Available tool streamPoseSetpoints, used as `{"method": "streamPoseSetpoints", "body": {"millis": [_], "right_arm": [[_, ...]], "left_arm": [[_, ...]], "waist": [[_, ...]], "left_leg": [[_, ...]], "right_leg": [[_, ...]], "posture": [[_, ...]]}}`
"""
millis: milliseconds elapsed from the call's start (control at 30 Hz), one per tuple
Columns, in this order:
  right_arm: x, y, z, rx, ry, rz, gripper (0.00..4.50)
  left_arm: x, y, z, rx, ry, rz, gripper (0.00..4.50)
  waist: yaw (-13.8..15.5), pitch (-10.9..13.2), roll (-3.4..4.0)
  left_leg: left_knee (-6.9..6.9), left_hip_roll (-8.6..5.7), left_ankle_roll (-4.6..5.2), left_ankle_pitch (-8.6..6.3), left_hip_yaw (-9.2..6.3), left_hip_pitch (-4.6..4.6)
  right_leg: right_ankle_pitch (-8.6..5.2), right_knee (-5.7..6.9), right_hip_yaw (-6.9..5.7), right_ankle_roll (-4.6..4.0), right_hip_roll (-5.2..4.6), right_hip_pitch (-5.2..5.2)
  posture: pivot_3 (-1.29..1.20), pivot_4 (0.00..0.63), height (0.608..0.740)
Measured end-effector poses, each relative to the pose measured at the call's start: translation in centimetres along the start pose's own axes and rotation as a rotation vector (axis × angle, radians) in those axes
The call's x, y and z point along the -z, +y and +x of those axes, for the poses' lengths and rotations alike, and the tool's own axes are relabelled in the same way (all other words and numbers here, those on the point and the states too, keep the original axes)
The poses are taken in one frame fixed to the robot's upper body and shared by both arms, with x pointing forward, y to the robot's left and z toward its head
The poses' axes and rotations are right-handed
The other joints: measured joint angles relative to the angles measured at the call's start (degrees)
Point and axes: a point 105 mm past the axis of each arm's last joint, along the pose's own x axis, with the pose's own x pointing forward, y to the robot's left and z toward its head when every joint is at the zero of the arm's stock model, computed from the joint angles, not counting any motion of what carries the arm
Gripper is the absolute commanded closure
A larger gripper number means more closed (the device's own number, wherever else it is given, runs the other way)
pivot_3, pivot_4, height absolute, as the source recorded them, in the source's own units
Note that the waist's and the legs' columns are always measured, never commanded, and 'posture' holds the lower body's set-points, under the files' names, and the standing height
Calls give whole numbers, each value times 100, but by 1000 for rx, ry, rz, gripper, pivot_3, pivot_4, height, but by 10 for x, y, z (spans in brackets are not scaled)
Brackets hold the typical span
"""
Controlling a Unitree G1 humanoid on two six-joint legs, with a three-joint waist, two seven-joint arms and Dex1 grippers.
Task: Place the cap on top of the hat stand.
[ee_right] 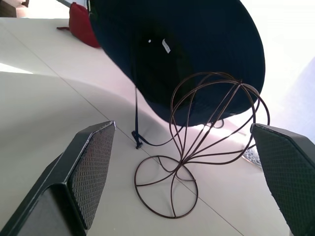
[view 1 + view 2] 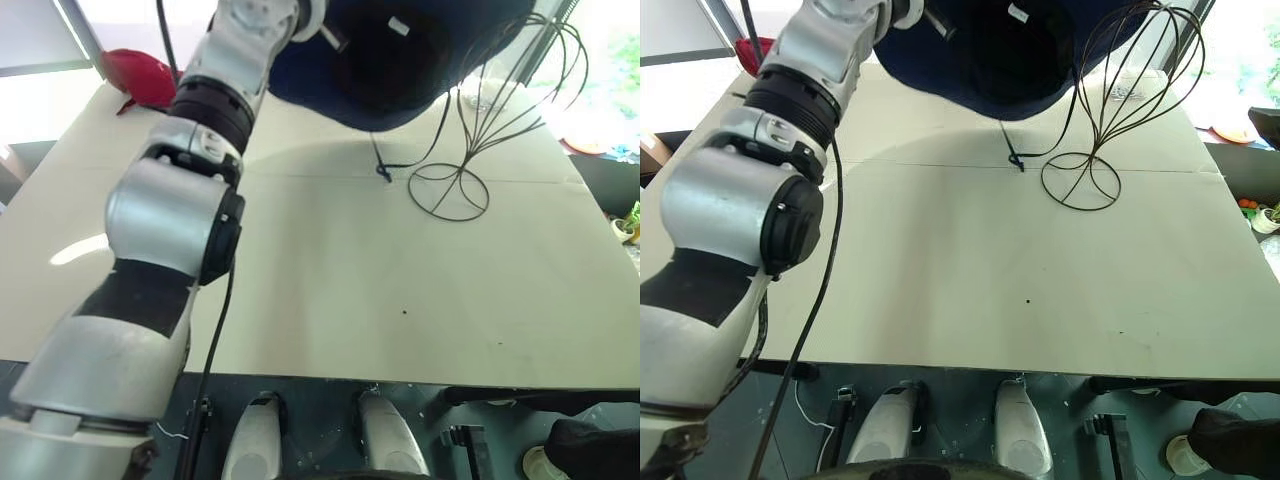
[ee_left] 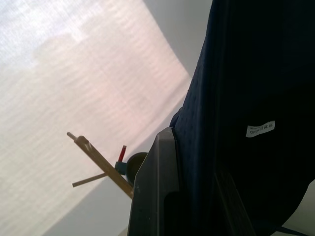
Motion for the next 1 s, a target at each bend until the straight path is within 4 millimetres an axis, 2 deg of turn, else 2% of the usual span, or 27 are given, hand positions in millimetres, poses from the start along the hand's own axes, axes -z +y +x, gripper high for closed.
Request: {"method": "streamPoseSetpoints", "body": {"millis": [233,433,567,833,1000], "right_arm": [[-2,-1,-2,8,-9,-4,0],[-2,2,-2,5,-1,-16,0],[-3,1,-3,12,-4,-7,0],[-6,3,-5,26,-12,-19,0],[-6,2,-5,30,-15,-13,0]], "left_arm": [[1,-12,7,-24,31,-71,4417],[-11,-2,8,-86,16,-116,4417],[-18,-13,12,-65,-6,-205,4417],[-48,-29,17,2,-97,-218,4417],[-74,-51,17,83,-230,-121,4417]], "waist": [[-40,1,-1],[-24,0,-1],[-2,1,-1],[-18,1,-1],[-6,1,-2]], "left_leg": [[-1,0,0,0,0,5],[-16,0,-1,1,0,9],[-16,-1,-1,1,0,8],[-25,-1,-2,1,0,14],[-23,-2,-3,2,1,12]], "right_leg": [[0,3,0,0,1,0],[-2,2,0,4,1,-1],[-2,1,0,4,0,-1],[-4,0,0,5,0,-1],[-3,-1,1,4,-1,-1]], "posture": [[0,150,739],[0,150,739],[0,150,739],[0,150,739],[0,150,739]]}}
